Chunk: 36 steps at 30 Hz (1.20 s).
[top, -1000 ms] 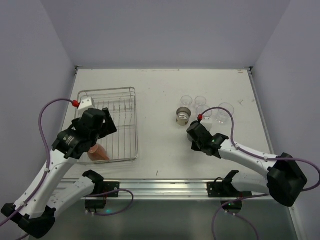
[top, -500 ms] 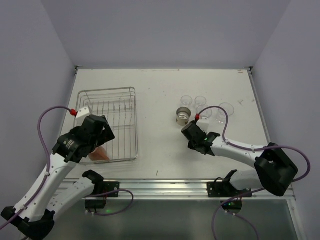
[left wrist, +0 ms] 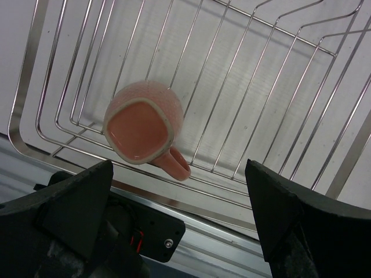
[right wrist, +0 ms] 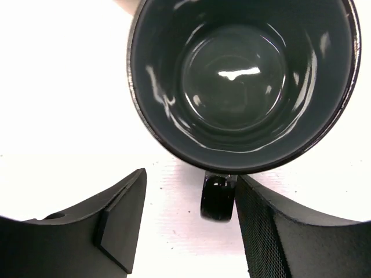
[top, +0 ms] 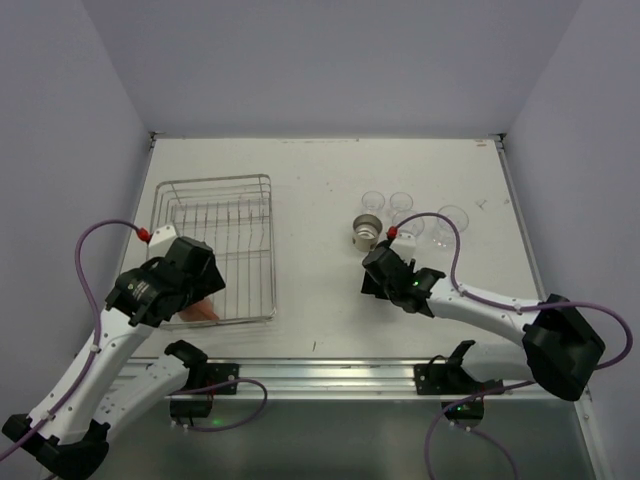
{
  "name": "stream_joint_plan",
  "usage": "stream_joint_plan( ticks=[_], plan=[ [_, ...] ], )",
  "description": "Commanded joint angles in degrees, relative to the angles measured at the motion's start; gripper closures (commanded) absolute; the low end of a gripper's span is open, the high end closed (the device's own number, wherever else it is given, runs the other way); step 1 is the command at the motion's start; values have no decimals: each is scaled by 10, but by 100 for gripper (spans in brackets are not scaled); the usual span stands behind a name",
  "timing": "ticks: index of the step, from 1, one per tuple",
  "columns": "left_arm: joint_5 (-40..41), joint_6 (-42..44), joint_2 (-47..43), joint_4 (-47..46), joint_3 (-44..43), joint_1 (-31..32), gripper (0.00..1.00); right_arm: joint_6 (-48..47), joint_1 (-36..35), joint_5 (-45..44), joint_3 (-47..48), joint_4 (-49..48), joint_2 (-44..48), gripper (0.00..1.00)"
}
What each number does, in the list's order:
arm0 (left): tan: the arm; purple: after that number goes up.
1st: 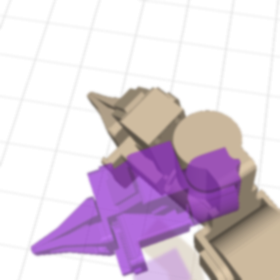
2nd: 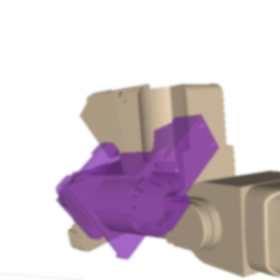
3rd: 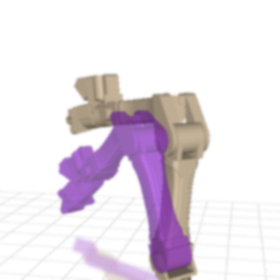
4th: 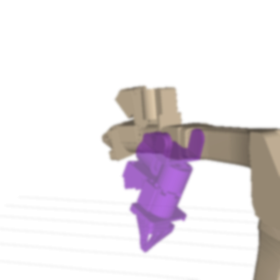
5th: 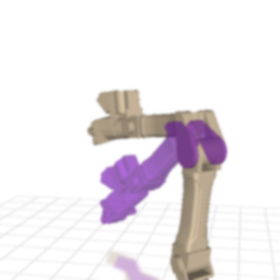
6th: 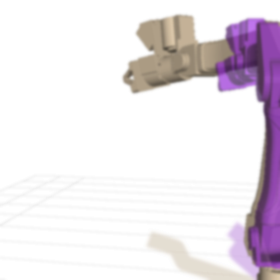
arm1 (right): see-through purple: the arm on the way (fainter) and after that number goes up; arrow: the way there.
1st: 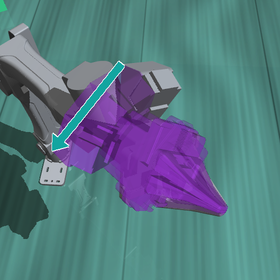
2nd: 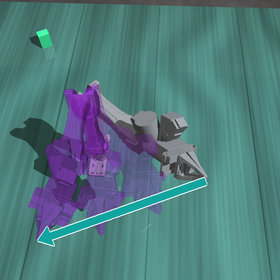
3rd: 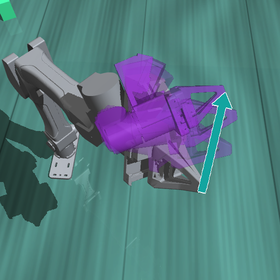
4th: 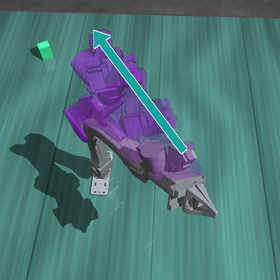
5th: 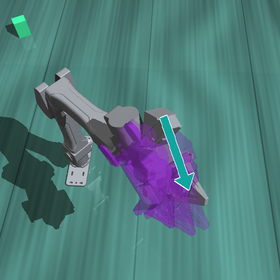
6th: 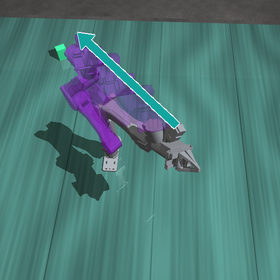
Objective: Unload the cups from the dish rack
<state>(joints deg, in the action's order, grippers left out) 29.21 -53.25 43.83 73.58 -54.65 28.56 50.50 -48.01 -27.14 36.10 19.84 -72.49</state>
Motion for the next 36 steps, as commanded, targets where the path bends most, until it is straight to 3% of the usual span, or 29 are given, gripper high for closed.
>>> stream_joint_plan(
  ticks=[1,7,11,20,27,36],
  plan=[
    [10,-36,-5,21,9,-5,0,0,-5,-1,0,-9,30,36],
    [-7,-20,5,21,16,-30,0,12,-30,-6,-5,38,101,36],
    [-14,17,4,22,23,-98,0,14,-47,-1,-14,64,170,36],
    [-24,19,54,3,46,-112,0,22,-81,3,-35,124,314,36],
    [-27,28,94,-34,68,-122,0,11,-82,6,-27,136,317,36],
    [-98,85,133,-106,95,-193,2,8,-89,13,-18,158,335,36]
  ],
)
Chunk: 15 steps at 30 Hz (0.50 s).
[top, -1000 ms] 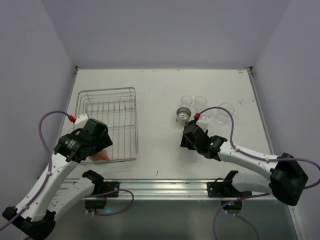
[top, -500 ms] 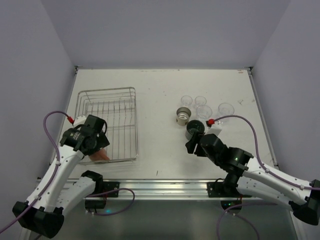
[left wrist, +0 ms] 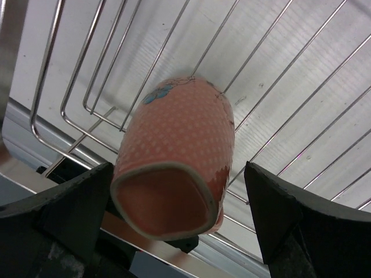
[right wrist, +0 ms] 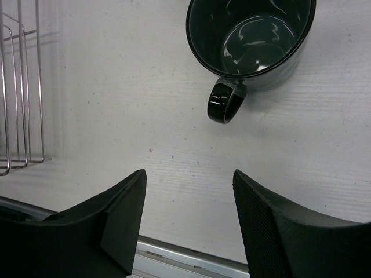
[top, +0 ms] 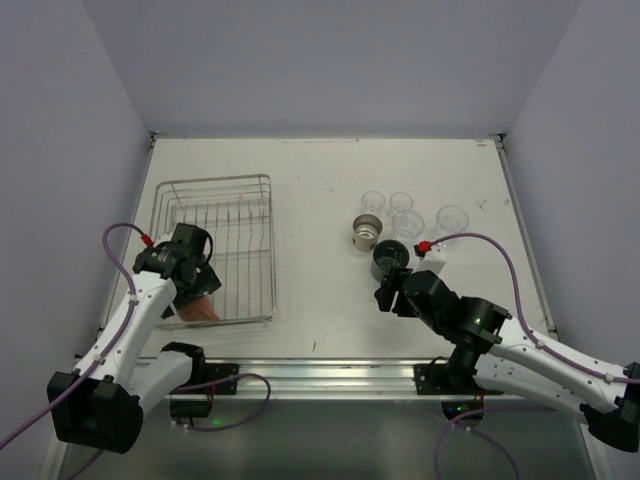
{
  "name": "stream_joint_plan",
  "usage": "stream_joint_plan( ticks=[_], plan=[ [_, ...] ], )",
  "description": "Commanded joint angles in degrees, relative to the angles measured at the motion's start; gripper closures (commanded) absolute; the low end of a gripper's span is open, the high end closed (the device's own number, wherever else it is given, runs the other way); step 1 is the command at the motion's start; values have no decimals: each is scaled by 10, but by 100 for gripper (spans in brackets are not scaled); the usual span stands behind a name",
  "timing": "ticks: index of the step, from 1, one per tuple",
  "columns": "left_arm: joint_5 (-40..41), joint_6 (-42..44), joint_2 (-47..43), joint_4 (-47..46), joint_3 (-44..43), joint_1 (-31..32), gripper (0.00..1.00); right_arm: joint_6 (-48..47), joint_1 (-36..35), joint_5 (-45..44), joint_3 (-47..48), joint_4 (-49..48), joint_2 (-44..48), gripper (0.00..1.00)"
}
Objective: Unload the cups from the dish rack
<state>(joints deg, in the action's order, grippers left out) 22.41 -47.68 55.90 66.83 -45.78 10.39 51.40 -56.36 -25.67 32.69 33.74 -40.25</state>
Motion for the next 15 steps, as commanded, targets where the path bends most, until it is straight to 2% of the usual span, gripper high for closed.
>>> stream_joint_plan(
  ticks=[1,5,6,8,9,11,12,14,15],
  plan=[
    [-34,32,14,-45,6,-17,2,1,-5,-3,18,24,23,36],
    [-82,43,25,-74,26,-29,10,2,-6,-6,25,45,44,36],
    [-87,46,25,-82,31,-32,18,2,-6,-9,30,48,47,36],
    [-94,50,19,-87,43,-37,27,2,-7,-11,34,59,53,37],
    [-94,51,17,-87,42,-38,37,2,-6,-13,34,60,53,37],
    [-96,52,15,-86,39,-40,46,1,-8,-13,34,60,54,37],
    [-98,53,15,-86,40,-40,61,1,-8,-13,35,60,54,37],
    [-110,54,14,-90,45,-42,78,2,-9,-13,35,58,54,37],
    [-113,53,11,-93,46,-42,97,2,-10,-13,35,56,50,37]
  ],
)
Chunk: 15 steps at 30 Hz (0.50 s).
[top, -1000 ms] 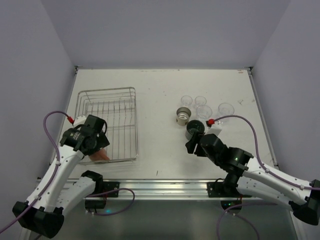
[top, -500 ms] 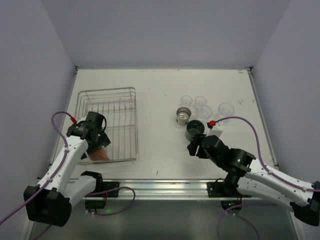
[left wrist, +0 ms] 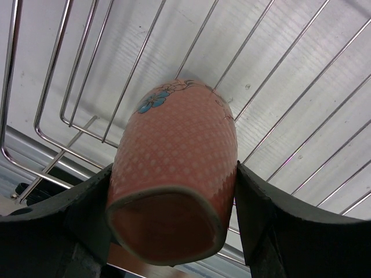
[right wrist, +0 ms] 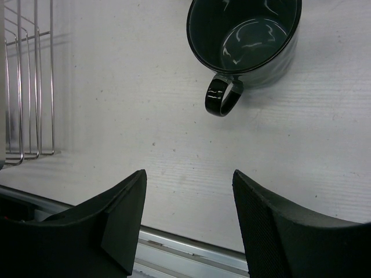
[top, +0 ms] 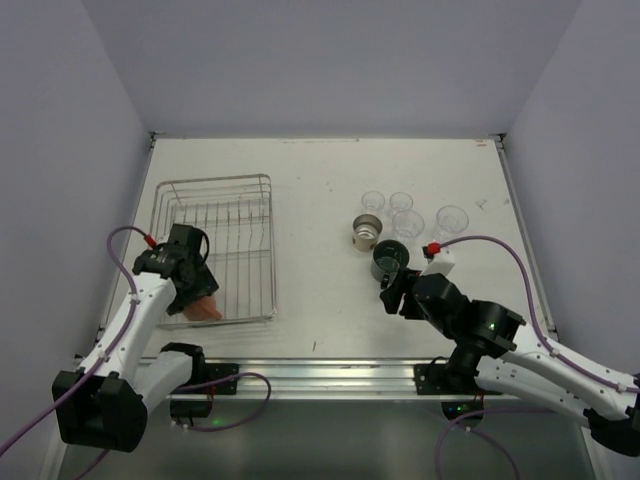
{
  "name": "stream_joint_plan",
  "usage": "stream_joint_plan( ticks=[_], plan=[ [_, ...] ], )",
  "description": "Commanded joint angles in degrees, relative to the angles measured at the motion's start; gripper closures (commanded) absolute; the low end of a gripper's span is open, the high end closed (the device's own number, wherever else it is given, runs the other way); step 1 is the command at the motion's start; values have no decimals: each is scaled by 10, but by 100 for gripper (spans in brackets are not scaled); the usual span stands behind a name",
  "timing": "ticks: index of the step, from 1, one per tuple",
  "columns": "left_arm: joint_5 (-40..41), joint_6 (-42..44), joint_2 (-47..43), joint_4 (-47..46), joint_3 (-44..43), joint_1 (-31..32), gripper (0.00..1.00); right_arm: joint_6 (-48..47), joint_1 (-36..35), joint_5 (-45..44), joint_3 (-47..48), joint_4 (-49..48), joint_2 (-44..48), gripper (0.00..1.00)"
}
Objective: Unload the cups from the dish rack
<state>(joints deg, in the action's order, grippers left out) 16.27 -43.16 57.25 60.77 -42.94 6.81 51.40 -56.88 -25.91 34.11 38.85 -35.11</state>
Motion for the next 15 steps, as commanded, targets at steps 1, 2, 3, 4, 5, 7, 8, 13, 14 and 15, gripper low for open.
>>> stream_joint_plan(
  ticks=[1,2,3,4,5,7,8,13,14,15],
  plan=[
    [-54,8,-6,-33,17,-8,100,2,-6,-11,22,5,-3,37],
    [-57,8,-7,-33,15,-9,100,2,-7,-12,22,4,-5,37],
    [-58,8,-13,-32,12,-9,100,3,-8,-12,24,5,-11,37],
    [-60,8,-15,-31,7,-9,100,3,-9,-12,25,4,-14,37],
    [-63,8,-17,-29,-9,-9,100,3,-10,-12,25,3,-17,37],
    [-68,7,-23,-25,-31,-9,100,2,-14,-12,30,3,-26,37],
    [-72,7,-26,-25,-43,-8,100,2,-15,-13,32,1,-29,37],
    [-73,14,-35,-29,-119,-8,100,-23,-17,-5,70,-10,-70,37],
    [-83,17,-36,-31,-129,-8,100,-29,-17,-3,81,-10,-79,37],
    [-92,19,-38,-42,-137,-7,100,-38,-17,8,104,-9,-87,37]
  ],
)
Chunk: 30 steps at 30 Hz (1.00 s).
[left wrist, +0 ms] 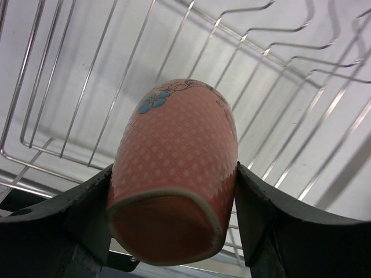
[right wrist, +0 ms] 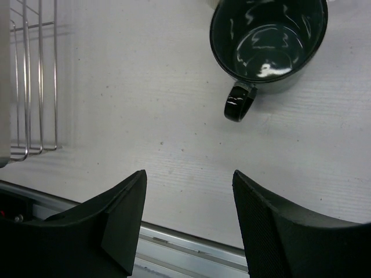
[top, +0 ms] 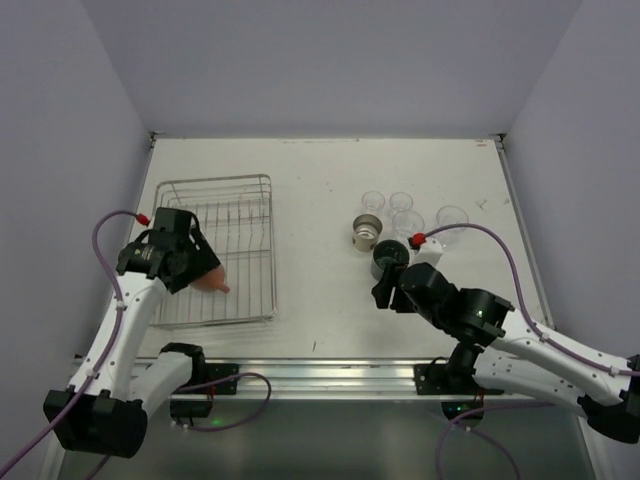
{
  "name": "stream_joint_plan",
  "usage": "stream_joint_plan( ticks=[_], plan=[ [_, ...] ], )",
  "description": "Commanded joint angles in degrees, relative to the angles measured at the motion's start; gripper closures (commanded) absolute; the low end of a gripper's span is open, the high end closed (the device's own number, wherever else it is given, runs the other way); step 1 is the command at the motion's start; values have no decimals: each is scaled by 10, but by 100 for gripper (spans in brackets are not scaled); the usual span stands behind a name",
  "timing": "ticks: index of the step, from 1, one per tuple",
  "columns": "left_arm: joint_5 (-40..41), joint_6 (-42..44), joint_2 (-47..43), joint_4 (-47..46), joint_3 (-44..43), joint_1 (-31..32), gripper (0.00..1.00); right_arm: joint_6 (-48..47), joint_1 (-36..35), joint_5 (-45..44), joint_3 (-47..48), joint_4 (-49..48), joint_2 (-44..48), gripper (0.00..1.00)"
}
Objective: Unload the cups from the dish rack
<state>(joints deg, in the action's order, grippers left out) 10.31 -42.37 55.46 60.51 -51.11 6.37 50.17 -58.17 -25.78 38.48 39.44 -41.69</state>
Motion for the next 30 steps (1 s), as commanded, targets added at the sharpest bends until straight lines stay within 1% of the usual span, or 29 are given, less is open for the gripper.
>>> stream_joint_plan(
  ticks=[1,2,4,5,7,8,9,10,11,13,14,15,16,17,18,19,20,21,22,23,24,25,26,27,28,30],
  plan=[
    [-42,14,-22,-46,-70,-3,100,-32,-5,14,72,-16,-37,36],
    [-62,18,-25,-60,-76,-3,100,-41,-5,27,93,-32,-44,36],
    [-90,27,-29,-84,-86,-3,100,-62,-5,89,113,-54,-55,35],
    [-123,33,-33,-114,-88,-3,100,-66,-5,107,127,-69,-65,34],
    [-152,39,-45,-144,-92,-3,100,-74,-4,159,167,-78,-81,34],
    [-187,44,-50,-183,-92,-3,100,-74,-3,171,185,-77,-102,33],
    [-204,46,-61,-201,-92,-3,100,-73,-2,183,215,-78,-113,32],
    [-219,47,-69,-222,-90,-3,100,-69,0,213,229,-77,-123,32],
    [-250,46,-82,-265,-86,-3,100,-65,3,233,255,-78,-142,32],
    [-278,47,-95,-305,-81,-3,100,-41,24,281,276,-83,-160,32],
    [-297,44,-103,-346,-79,-3,100,-30,32,342,286,-101,-167,32],
    [-308,42,-114,-368,-69,-3,100,-3,52,374,285,-117,-175,32],
    [-326,41,-120,-389,-65,-3,100,13,63,405,281,-162,-177,32],
    [-331,38,-130,-420,-61,-3,100,29,72,460,274,-187,-177,32],
    [-336,36,-136,-439,-51,-3,100,67,90,484,259,-211,-178,32],
    [-342,33,-141,-459,-43,-3,100,86,100,508,252,-262,-182,32],
    [-347,25,-153,-491,-36,-3,100,105,109,551,236,-291,-184,32],
    [-353,20,-157,-510,-18,-3,100,142,121,570,228,-320,-189,32],
    [-360,15,-163,-533,-8,-3,100,159,126,587,223,-374,-203,32],
    [-361,-2,-177,-576,5,-3,100,173,132,600,219,-396,-214,32],
    [-365,-12,-185,-600,20,-3,100,206,137,629,216,-427,-227,33],
    [-368,-20,-191,-636,48,-3,100,221,139,642,214,-497,-253,34],
    [-369,-33,-199,-673,58,-3,100,234,139,645,211,-518,-267,34],
    [-370,-41,-203,-690,70,-3,100,257,139,647,211,-536,-280,35],
    [-369,-47,-207,-704,88,-3,100,270,139,653,209,-595,-307,36],
    [-373,-61,-214,-746,100,-3,100,304,139,659,208,-639,-332,36]
  ],
)
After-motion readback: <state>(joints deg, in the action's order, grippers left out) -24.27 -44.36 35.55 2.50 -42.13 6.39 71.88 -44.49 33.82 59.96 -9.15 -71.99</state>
